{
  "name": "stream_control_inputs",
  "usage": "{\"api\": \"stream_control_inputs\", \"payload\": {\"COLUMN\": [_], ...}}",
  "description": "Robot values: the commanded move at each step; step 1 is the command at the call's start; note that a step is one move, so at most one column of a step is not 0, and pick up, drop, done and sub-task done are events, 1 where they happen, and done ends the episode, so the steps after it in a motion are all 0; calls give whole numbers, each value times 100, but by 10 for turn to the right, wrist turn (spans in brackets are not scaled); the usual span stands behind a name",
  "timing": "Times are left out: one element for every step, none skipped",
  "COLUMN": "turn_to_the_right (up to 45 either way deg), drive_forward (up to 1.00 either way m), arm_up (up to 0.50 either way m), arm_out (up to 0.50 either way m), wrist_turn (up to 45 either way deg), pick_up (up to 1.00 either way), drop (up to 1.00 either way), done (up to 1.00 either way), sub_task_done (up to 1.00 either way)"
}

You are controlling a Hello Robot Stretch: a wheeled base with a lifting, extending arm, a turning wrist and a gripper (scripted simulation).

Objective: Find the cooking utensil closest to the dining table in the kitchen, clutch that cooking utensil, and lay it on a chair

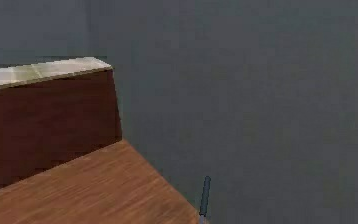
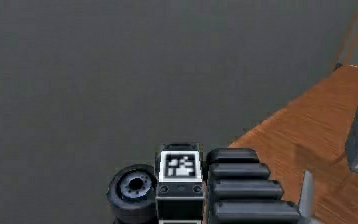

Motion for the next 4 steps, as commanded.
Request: {"api": "stream_control_inputs", "payload": {"turn_to_the_right": [-210, 450, 450, 180], "drive_forward": [0, 0, 0, 0], "arm_up": [0, 0, 0, 0], "arm_out": [0, 0, 0, 0], "wrist_turn": [0, 0, 0, 0], "pick_up": [0, 0, 0, 0], "drop": [0, 0, 0, 0], "done": [0, 0, 0, 0], "sub_task_done": [0, 0, 0, 0]}}
